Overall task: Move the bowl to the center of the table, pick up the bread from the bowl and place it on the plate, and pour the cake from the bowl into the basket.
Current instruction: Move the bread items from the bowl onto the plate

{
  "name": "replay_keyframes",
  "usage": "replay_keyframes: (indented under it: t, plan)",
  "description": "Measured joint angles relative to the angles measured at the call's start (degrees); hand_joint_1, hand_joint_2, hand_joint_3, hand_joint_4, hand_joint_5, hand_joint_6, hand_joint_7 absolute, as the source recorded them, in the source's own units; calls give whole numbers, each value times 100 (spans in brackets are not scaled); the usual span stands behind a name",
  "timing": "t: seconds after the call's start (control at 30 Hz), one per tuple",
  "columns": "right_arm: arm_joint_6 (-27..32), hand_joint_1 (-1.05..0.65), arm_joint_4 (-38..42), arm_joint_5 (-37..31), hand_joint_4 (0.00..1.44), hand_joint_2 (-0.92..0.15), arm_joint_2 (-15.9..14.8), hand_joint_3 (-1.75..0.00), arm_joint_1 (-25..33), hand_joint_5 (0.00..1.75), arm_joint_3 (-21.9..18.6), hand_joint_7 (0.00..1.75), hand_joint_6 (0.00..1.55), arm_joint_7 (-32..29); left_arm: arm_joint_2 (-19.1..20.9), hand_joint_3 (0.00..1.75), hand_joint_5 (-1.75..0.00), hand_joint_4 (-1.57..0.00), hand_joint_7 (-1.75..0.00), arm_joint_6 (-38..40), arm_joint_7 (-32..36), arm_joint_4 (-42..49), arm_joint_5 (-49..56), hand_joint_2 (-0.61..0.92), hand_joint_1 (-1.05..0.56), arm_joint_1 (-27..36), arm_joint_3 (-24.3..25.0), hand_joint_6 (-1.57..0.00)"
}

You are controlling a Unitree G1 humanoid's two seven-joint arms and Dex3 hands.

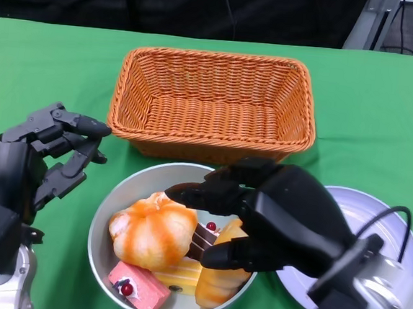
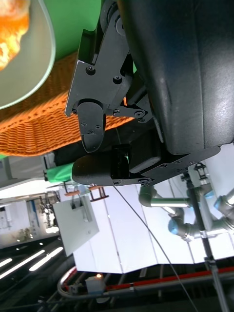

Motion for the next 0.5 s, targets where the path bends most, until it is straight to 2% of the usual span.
replay_keyframes:
  t: [0.5]
  plan:
    - [211,-79,1270,-586,69,-85,-1,0,-615,6,719,0,65,-712,-16,49,-143,-81,-92,-54,171,-400,-55,88,-10,10,149,-92]
